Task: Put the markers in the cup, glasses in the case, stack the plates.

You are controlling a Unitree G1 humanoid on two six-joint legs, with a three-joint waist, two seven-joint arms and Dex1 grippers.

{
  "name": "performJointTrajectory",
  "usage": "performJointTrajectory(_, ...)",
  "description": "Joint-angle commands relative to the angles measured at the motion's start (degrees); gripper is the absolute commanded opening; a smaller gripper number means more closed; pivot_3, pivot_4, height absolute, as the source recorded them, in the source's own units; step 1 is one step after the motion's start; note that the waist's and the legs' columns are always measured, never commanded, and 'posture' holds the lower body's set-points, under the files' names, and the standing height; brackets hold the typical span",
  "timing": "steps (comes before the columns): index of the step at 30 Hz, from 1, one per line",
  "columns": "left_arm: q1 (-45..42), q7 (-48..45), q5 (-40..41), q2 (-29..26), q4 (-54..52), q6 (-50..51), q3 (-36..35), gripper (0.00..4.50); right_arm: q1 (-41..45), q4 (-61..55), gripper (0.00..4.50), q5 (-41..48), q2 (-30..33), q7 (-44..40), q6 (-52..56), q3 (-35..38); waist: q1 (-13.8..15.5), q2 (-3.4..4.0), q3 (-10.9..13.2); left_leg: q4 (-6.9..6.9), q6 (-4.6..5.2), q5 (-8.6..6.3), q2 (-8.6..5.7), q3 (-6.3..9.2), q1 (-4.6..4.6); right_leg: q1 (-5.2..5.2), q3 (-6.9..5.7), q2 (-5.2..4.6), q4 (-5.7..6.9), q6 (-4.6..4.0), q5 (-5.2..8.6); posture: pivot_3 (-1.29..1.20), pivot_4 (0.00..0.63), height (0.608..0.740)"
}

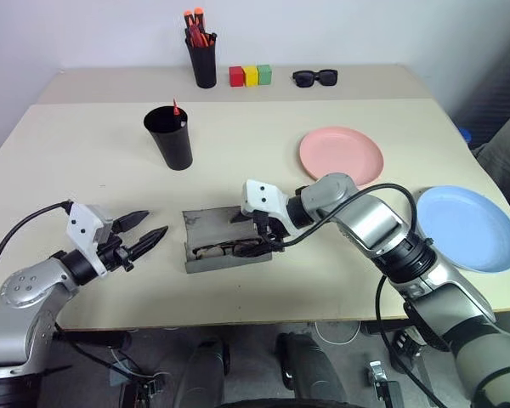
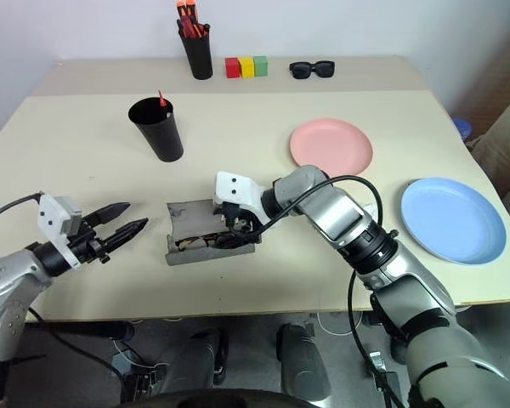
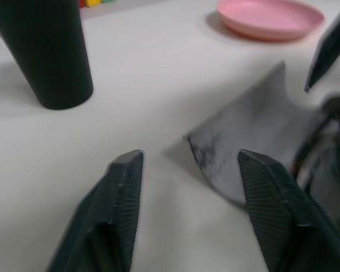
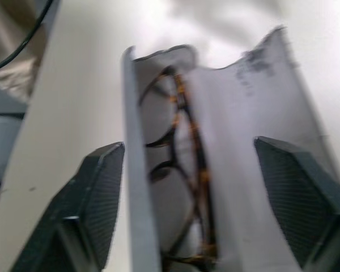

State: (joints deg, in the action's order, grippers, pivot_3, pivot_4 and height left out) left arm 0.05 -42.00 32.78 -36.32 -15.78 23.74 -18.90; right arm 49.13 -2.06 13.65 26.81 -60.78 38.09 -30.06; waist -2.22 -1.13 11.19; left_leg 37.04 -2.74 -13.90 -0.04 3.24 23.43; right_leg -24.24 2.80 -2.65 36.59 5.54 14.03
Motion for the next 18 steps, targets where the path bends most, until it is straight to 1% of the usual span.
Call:
performJointTrajectory(1, -6.03, 4.10, 3.75, 0.27, -1.52, 7.27, 1.04, 0.87, -2.11, -5.74, 3.49, -0.89, 0.35, 3.27, -2.01, 4.35, 0.12, -0.05, -0.02, 0.02, 0.00, 0.00, 0.00, 0.03, 0.00, 0.00, -0.01, 0.00, 0.04, 0.01, -0.01, 0.00, 0.150, 0.740)
performJointTrajectory(2, -8.24, 4.84, 3.27, 0.15, -1.33, 9.30, 2.75, 0.34, -3.75, -7.62, 3.49, -1.26, 1.18, 4.30, -1.84, 5.17, 0.32, -0.06, -0.02, 0.04, 0.00, 0.00, -0.02, 0.06, 0.00, 0.00, -0.05, 0.00, 0.09, 0.02, -0.01, 0.00, 0.150, 0.740)
performJointTrajectory(3, -10.18, 5.45, 2.80, 0.01, -0.95, 11.16, 4.26, 0.05, -5.30, -9.41, 3.49, -1.37, 1.88, 5.21, -1.39, 6.07, 0.60, -0.06, -0.02, 0.04, 0.00, 0.00, -0.06, 0.09, 0.00, 0.01, -0.07, -0.01, 0.14, 0.03, -0.01, 0.00, 0.150, 0.740)
performJointTrajectory(7, -17.49, 8.69, -1.69, -0.40, 1.63, 16.69, 11.06, 0.05, -13.13, -16.92, 3.49, -0.27, 5.03, 8.02, -0.91, 11.60, 1.09, -0.04, -0.01, 0.06, 0.00, 0.00, -0.15, 0.06, -0.03, -0.01, -0.05, -0.02, 0.29, 0.03, 0.00, 0.00, 0.150, 0.740)
performJointTrajectory(9, -21.33, 9.59, -2.34, 0.16, 3.66, 19.24, 13.00, 0.05, -17.31, -20.43, 3.49, 0.00, 7.28, 8.84, -0.67, 14.07, 1.19, -0.05, -0.01, 0.08, 0.00, 0.00, -0.15, 0.09, -0.04, -0.02, -0.06, 0.03, 0.35, 0.04, 0.01, 0.00, 0.150, 0.740)
performJointTrajectory(11, -24.26, 9.35, -2.28, 0.72, 5.31, 21.32, 14.30, 0.05, -20.95, -23.69, 3.49, 0.20, 9.08, 9.55, -0.58, 16.06, 1.26, -0.05, -0.01, 0.08, 0.00, 0.00, -0.15, 0.10, -0.05, -0.02, -0.06, 0.06, 0.38, 0.05, 0.02, 0.00, 0.150, 0.740)
performJointTrajectory(14, -30.14, 9.40, -3.10, 0.93, 9.07, 27.38, 17.75, 0.05, -28.06, -30.28, 3.49, 2.17, 11.73, 9.93, -1.25, 21.29, 1.28, -0.06, -0.01, 0.08, -0.01, 0.01, -0.15, 0.10, -0.05, -0.02, -0.06, 0.07, 0.39, 0.07, 0.04, 0.00, 0.150, 0.740)
performJointTrajectory(18, -35.44, 6.99, -3.53, -0.58, 12.41, 35.07, 22.61, 0.05, -33.46, -33.71, 3.49, 2.27, 13.79, 11.07, -2.64, 24.66, 0.83, -0.07, 0.00, 0.09, 0.00, 0.01, -0.16, 0.05, -0.06, -0.01, -0.02, 0.07, 0.39, 0.11, 0.06, 0.00, 0.150, 0.740)
